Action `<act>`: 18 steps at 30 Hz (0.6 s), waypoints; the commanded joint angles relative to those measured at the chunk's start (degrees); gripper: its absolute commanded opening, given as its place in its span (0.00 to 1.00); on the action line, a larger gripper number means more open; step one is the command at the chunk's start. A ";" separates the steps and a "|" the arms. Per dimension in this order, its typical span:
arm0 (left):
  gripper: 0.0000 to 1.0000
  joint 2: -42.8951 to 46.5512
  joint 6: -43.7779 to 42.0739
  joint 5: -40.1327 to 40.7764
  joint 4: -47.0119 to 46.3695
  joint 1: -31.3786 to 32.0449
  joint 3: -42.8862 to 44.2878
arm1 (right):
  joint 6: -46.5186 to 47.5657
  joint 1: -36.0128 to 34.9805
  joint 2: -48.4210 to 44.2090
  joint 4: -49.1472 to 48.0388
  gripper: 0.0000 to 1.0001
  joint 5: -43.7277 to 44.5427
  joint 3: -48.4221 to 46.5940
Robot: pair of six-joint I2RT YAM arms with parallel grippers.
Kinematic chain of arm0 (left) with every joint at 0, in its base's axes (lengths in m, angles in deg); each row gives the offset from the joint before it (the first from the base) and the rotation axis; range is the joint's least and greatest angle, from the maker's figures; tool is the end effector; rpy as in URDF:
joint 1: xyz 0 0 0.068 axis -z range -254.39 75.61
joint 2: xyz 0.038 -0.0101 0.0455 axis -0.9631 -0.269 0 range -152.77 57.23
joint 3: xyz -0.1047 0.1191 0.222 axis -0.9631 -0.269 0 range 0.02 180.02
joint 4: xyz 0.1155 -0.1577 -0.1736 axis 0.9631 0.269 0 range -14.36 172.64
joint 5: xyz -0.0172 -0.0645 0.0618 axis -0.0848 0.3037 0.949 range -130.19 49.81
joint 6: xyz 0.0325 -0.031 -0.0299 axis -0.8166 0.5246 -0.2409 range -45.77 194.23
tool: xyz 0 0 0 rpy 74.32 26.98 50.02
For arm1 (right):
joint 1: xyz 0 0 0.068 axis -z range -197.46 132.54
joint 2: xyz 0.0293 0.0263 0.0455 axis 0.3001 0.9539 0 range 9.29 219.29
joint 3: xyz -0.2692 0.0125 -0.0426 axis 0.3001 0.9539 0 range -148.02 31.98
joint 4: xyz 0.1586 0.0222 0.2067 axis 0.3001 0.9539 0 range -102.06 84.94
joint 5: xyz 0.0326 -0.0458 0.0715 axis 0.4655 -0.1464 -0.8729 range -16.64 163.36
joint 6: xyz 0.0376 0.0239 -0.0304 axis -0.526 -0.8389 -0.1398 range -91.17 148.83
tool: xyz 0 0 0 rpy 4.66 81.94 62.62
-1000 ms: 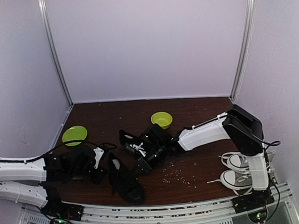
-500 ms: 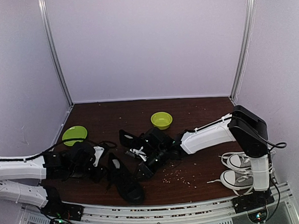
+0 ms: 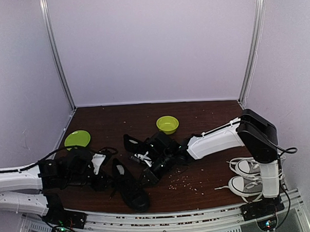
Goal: Tie the shoes
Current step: Pull the loops with the shoelace from the shoe.
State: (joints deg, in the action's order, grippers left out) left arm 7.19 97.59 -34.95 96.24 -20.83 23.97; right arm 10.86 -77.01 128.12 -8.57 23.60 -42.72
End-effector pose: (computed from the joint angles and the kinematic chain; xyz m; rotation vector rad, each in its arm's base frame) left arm 0.1047 -0.1364 0.1823 0.5945 2.3733 -0.5164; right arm 0.1948 0.3847 0.1455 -1.3808 2.3001 1.5956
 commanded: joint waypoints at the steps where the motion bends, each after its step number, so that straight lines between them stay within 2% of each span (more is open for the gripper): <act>1: 0.42 -6.43 -2.89 1.96 -3.38 -0.32 3.04 | 0.29 0.05 -0.26 0.17 0.00 0.41 -1.07; 5: 0.41 -9.93 -4.20 -3.47 -5.47 -0.34 3.23 | 0.20 0.01 -0.20 -0.02 0.00 0.30 -1.07; 14: 0.41 -13.66 -2.88 1.65 -6.70 -0.38 2.98 | 0.40 0.01 -0.35 0.00 0.00 0.07 -1.19; 16: 0.37 -15.51 -2.91 2.70 -7.23 -0.33 3.16 | 0.36 0.02 -0.27 -0.07 0.00 -0.02 -1.24; 18: 0.24 -17.16 -3.20 4.00 -7.31 -0.37 3.81 | 0.31 -0.04 -0.26 -0.07 0.00 -0.07 -1.24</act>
State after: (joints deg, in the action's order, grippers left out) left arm -7.43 94.96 -33.99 91.56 -20.83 25.76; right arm 10.86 -77.01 128.12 -8.57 23.60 -42.72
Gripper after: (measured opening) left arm 0.330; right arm 0.005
